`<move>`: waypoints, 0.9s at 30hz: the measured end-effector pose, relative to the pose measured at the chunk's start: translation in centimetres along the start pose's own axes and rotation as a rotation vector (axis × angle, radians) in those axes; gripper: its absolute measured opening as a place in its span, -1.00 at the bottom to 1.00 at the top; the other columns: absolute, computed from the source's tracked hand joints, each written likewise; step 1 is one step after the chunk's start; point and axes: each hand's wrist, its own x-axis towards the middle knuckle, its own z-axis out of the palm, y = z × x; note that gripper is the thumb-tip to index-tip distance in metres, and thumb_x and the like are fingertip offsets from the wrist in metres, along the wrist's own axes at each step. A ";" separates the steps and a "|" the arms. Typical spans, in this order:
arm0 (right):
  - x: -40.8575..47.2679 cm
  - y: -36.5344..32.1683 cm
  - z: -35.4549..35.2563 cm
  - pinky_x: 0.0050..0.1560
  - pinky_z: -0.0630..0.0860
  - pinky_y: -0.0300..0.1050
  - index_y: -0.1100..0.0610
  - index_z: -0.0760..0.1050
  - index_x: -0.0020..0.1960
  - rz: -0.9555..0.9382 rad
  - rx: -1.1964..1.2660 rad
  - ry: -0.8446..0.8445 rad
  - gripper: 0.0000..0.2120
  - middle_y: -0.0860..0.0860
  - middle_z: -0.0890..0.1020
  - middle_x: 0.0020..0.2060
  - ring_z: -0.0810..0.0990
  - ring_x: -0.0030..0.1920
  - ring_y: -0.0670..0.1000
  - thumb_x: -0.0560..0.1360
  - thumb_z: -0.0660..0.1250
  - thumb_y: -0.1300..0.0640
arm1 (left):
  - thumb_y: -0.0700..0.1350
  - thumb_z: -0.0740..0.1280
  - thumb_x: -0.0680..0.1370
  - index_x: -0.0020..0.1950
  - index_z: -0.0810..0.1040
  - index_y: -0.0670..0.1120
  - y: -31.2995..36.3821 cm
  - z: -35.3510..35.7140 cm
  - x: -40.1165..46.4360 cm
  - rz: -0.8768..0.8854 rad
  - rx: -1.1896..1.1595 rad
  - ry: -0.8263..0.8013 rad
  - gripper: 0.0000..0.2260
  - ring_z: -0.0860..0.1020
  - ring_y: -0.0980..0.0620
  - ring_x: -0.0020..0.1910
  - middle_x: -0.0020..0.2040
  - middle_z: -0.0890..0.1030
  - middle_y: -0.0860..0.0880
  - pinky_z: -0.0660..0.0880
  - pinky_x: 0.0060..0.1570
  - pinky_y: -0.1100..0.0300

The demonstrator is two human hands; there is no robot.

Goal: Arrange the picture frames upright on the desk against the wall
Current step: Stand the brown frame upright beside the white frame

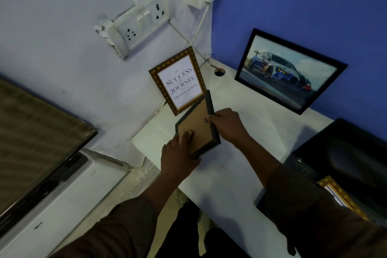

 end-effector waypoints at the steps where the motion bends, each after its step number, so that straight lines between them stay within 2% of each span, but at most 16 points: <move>1: -0.8 -1.1 -0.1 -0.24 0.52 -0.08 0.32 0.60 -0.25 -0.024 -0.017 0.011 -0.65 0.16 0.67 -0.32 0.60 -0.33 0.04 0.52 0.31 0.04 | 0.25 0.42 0.34 0.50 0.20 0.05 0.4 -0.6 -0.4 0.012 -0.004 0.060 -0.19 0.58 -0.17 0.17 0.36 0.48 -0.11 0.52 0.10 -0.01; 3: -2.1 -3.0 -0.4 -0.29 0.46 -0.10 0.22 0.54 -0.32 -0.058 -0.052 0.039 -0.67 0.07 0.58 -0.41 0.53 -0.39 0.00 0.53 0.31 0.04 | 0.06 0.43 0.43 0.54 0.21 0.02 1.2 -1.7 -1.3 -0.004 -0.079 0.126 -0.27 0.62 -0.12 0.06 0.31 0.54 -0.09 0.56 -0.05 0.07; 5: -3.2 -4.3 -0.8 -0.32 0.38 -0.13 0.19 0.52 -0.33 -0.074 -0.060 0.091 -0.64 0.01 0.51 -0.47 0.46 -0.43 -0.04 0.55 0.31 0.00 | -0.10 0.38 0.52 0.54 0.28 0.00 1.2 -2.2 -2.0 -0.011 -0.194 0.184 -0.40 0.65 -0.09 0.01 0.24 0.61 -0.10 0.58 -0.11 0.11; 7: -4.7 -5.1 -1.4 -0.27 0.43 -0.13 0.19 0.62 -0.29 -0.087 -0.026 0.148 -0.56 -0.05 0.56 -0.46 0.51 -0.40 -0.06 0.57 0.28 -0.12 | -0.16 0.31 0.58 0.40 0.48 -0.05 0.7 -2.8 -2.6 0.035 -0.338 0.231 -0.62 0.68 -0.09 -0.09 0.06 0.70 -0.11 0.59 -0.17 0.14; 9: -6.2 -5.2 -2.0 -0.21 0.49 -0.18 0.14 0.71 -0.18 -0.093 0.037 0.161 -0.50 -0.07 0.65 -0.37 0.62 -0.31 -0.08 0.59 0.23 -0.22 | -0.14 0.28 0.60 0.21 0.58 -0.10 0.1 -3.4 -3.0 0.073 -0.504 0.180 -0.78 0.69 -0.08 -0.16 -0.05 0.72 -0.10 0.57 -0.28 0.21; 10: -6.9 -5.0 -2.3 -0.19 0.51 -0.19 0.12 0.71 -0.15 -0.093 0.068 0.158 -0.51 -0.06 0.69 -0.33 0.65 -0.27 -0.07 0.59 0.21 -0.23 | -0.15 0.29 0.59 0.20 0.59 -0.12 -0.2 -3.7 -3.2 0.104 -0.588 0.123 -0.80 0.69 -0.06 -0.14 -0.03 0.72 -0.10 0.57 -0.30 0.27; 12: -8.7 -4.0 -2.4 -0.10 0.56 -0.12 0.10 0.69 -0.11 -0.093 0.093 0.185 -0.53 -0.04 0.72 -0.25 0.68 -0.20 -0.04 0.60 0.20 -0.22 | -0.18 0.34 0.58 0.24 0.58 -0.13 -0.9 -4.2 -4.2 0.166 -0.741 0.034 -0.77 0.69 -0.02 -0.02 0.05 0.70 -0.05 0.60 -0.21 0.37; 14: -10.1 -2.2 -2.4 0.00 0.56 0.01 0.08 0.65 -0.06 -0.057 0.085 0.271 -0.58 -0.01 0.71 -0.18 0.67 -0.12 0.01 0.61 0.19 -0.20 | -0.17 0.38 0.56 0.23 0.60 -0.13 -1.1 -4.6 -5.3 0.188 -0.907 -0.029 -0.75 0.69 -0.03 0.06 0.09 0.71 -0.05 0.66 -0.04 0.16; 15: -10.9 -1.0 -2.4 0.02 0.56 0.04 0.08 0.63 -0.03 -0.028 0.088 0.339 -0.61 0.00 0.70 -0.12 0.65 -0.08 0.02 0.61 0.20 -0.19 | -0.19 0.40 0.55 0.21 0.61 -0.12 -1.3 -5.0 -6.1 0.194 -0.990 -0.058 -0.77 0.70 -0.04 0.05 0.08 0.72 -0.06 0.66 -0.04 0.05; 18: -13.4 2.4 -2.5 0.07 0.49 -0.04 0.03 0.54 0.15 0.055 0.115 0.524 -0.68 -0.01 0.64 0.09 0.59 0.06 0.03 0.58 0.26 -0.18 | -0.24 0.40 0.56 0.13 0.62 -0.04 -1.4 -6.1 -8.0 0.150 -1.204 -0.198 -0.82 0.72 0.00 -0.04 0.03 0.74 -0.05 0.64 -0.22 0.10; 20: -15.2 4.2 -2.5 0.10 0.46 -0.05 -0.02 0.48 0.25 0.073 0.143 0.506 -0.64 -0.02 0.60 0.16 0.57 0.11 0.02 0.59 0.23 -0.20 | -0.21 0.40 0.56 0.16 0.61 -0.03 -1.3 -6.7 -8.9 0.164 -1.248 -0.292 -0.81 0.72 -0.06 0.00 0.06 0.73 -0.07 0.65 -0.16 -0.01; 22: -17.2 5.3 -2.3 0.13 0.52 0.00 -0.01 0.54 0.19 0.083 0.208 0.446 -0.66 -0.02 0.65 0.12 0.62 0.08 0.04 0.61 0.19 -0.20 | -0.21 0.39 0.57 0.20 0.59 -0.05 -0.8 -6.8 -9.7 0.187 -1.286 -0.377 -0.78 0.71 -0.11 0.04 0.09 0.73 -0.09 0.64 -0.12 -0.02; 24: -19.4 6.0 -2.3 0.11 0.58 0.06 0.06 0.60 0.06 0.087 0.289 0.427 -0.67 0.04 0.71 -0.02 0.69 -0.01 0.10 0.63 0.19 -0.14 | -0.22 0.38 0.57 0.25 0.57 -0.08 0.2 -6.7 -10.7 0.204 -1.283 -0.455 -0.75 0.70 -0.12 0.06 0.11 0.72 -0.10 0.64 -0.09 -0.01; 27: -23.7 7.3 -3.4 -0.10 0.58 -0.04 0.15 0.56 0.04 0.089 0.421 0.538 -0.70 0.08 0.69 -0.09 0.68 -0.09 0.10 0.66 0.18 -0.04 | -0.19 0.38 0.58 0.26 0.56 -0.07 3.2 -6.1 -12.1 0.275 -1.186 -0.542 -0.74 0.69 -0.09 0.10 0.13 0.71 -0.06 0.62 0.06 -0.08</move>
